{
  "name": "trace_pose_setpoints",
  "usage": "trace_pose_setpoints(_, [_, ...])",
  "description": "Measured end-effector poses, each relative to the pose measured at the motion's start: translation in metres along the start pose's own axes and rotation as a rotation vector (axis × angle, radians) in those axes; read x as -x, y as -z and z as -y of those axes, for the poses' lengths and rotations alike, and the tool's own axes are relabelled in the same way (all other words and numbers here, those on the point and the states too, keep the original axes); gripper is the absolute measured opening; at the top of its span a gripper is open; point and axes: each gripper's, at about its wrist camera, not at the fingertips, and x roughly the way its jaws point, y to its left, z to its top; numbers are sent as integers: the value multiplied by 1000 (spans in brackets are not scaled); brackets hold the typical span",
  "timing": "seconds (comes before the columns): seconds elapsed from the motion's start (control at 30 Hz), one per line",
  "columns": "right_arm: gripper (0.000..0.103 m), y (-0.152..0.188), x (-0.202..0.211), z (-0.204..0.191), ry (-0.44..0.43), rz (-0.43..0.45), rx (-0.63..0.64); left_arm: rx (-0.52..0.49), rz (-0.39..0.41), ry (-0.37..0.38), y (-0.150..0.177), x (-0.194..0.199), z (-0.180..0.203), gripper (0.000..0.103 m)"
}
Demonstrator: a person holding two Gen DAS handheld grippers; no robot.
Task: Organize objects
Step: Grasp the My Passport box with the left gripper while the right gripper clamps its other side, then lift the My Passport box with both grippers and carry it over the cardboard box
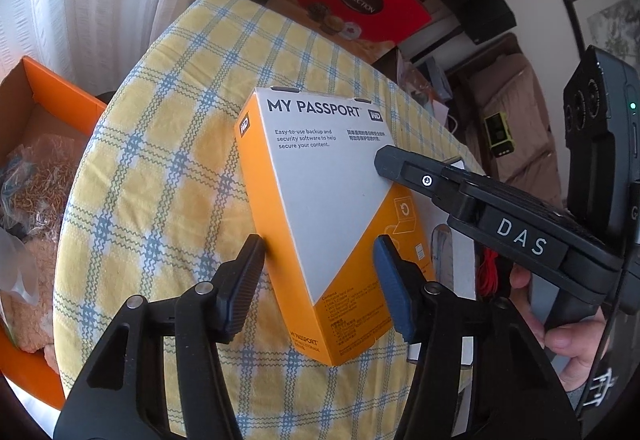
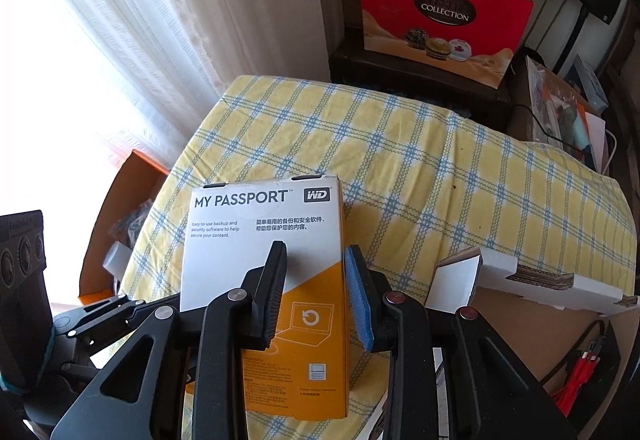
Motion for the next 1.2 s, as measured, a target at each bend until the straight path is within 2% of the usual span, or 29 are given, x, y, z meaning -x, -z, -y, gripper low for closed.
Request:
trace_pose_setpoints(0.13, [37, -1, 3, 6, 42, 14, -19, 17, 2, 3, -1, 1, -5, 54])
trace_pose_setpoints(0.47, [66, -1, -4, 4, 48, -6, 0, 37, -6, -5, -1, -1, -12, 66])
trace_pose_setpoints(0.6, [66, -2, -11, 5, -29, -42, -22, 32, -11, 1, -2, -2, -14, 65])
trace_pose_setpoints(0.67, [67, -2, -15, 4, -70, -67, -32, 16, -20, 33, -1, -3, -11, 55])
trace_pose_setpoints(0.77, [62, -3, -13, 2, -77, -65, -25, 2, -29, 38, -1, -3, -8, 55])
trace_pose_setpoints(1.0, [58, 3, -4, 2, -96, -61, -45, -7, -12, 18, 2, 8, -4, 55])
trace_pose_setpoints(1.2, [58, 4, 30, -4, -95, -8, -41, -53, 23, 12, 3, 35, 21, 55])
